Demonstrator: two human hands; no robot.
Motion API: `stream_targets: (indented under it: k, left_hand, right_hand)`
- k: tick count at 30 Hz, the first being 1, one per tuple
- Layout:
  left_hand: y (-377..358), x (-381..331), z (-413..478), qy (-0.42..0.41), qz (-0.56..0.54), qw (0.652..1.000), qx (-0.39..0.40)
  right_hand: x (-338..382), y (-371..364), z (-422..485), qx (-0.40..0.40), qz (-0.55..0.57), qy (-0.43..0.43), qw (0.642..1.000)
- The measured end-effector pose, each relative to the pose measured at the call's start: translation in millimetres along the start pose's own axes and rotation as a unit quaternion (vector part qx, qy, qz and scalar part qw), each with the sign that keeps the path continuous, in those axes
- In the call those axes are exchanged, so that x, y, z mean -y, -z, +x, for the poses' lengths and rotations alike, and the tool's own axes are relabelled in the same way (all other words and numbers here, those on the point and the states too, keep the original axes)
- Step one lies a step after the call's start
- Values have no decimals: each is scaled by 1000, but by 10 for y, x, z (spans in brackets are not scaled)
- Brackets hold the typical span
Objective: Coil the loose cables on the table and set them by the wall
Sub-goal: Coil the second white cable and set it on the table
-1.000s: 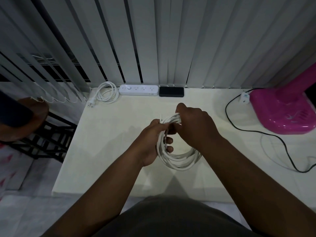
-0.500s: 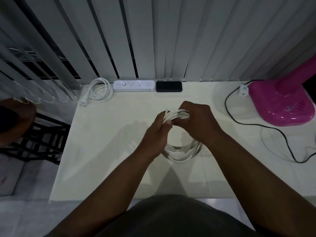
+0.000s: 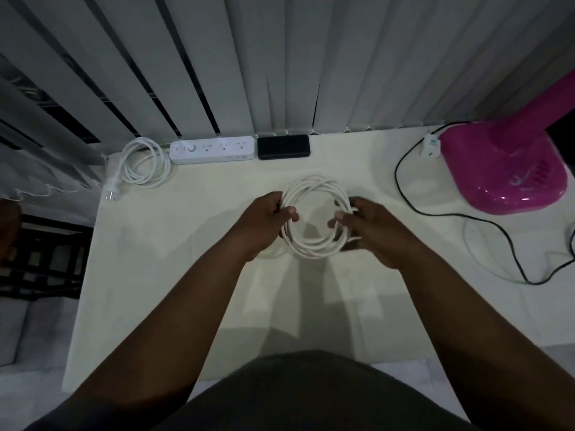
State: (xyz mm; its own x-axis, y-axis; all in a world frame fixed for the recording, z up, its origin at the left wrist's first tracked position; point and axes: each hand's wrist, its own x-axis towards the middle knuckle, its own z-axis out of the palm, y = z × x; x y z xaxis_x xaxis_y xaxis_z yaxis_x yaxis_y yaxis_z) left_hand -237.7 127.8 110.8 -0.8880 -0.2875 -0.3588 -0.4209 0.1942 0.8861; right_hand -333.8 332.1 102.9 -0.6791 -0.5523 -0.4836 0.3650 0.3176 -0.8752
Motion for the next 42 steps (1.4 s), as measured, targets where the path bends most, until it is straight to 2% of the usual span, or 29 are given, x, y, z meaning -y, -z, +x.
stream_targets:
  k: [2, 5, 8, 10, 12, 14, 18, 21, 24, 26, 28, 31, 33, 36, 40, 42]
  left_hand:
    - [-156, 17, 145, 13, -29, 999, -13]
    - [-371, 35, 445, 71, -97, 988, -99]
    - [-599, 66, 782, 84, -64, 982, -158]
    - [-782, 102, 991, 76, -22, 982, -171]
    - [-910, 107, 1191, 70, 3, 983, -169]
    - [-944, 110, 1375, 62, -2, 988, -140]
    - [-845, 172, 1644, 4, 2, 997, -83]
    - [-802, 153, 1886, -45, 77, 990, -111]
    - [-796, 87, 2167, -96, 184, 968, -140]
    - [-810, 74, 2303, -76, 237, 959, -139]
    - [-848, 122, 2363, -38, 294, 944, -143]
    - [-910, 238, 2325, -3, 424, 890, -167]
    - [-933, 307, 2296, -1, 468, 868, -165]
    - [-933, 375, 2341, 5, 460, 880, -123]
    - [-803, 456, 2347, 9, 413, 907, -87]
    - [-696, 515, 2282, 19, 425, 900, -97]
  right_hand:
    - [-77, 124, 65, 31, 31, -17, 999]
    - [-96, 302, 290, 6, 48, 15, 999]
    - [-157, 367, 617, -115, -66, 64, 989]
    - [-219, 412, 832, -208, -189, 96, 955]
    - [-235, 499, 1068, -255, -244, 122, 928]
    - [-201, 592, 1328, -269, -244, 110, 925]
    - [-91, 695, 1813, -232, -297, 96, 921]
    - [-30, 756, 2089, -195, -338, 97, 915]
    - [-4, 774, 2266, -168, -351, 93, 917]
    - [-5, 771, 2319, -163, -355, 94, 916]
    - [-32, 767, 2332, -173, -394, 105, 896]
    - [-137, 747, 2283, -182, -468, 127, 856]
    - [-232, 741, 2243, -166, -517, 127, 830]
    - [-312, 765, 2232, -137, -537, 121, 823]
    - [-315, 785, 2156, -115, -500, 118, 850]
    - [-323, 770, 2038, -115, -493, 128, 853]
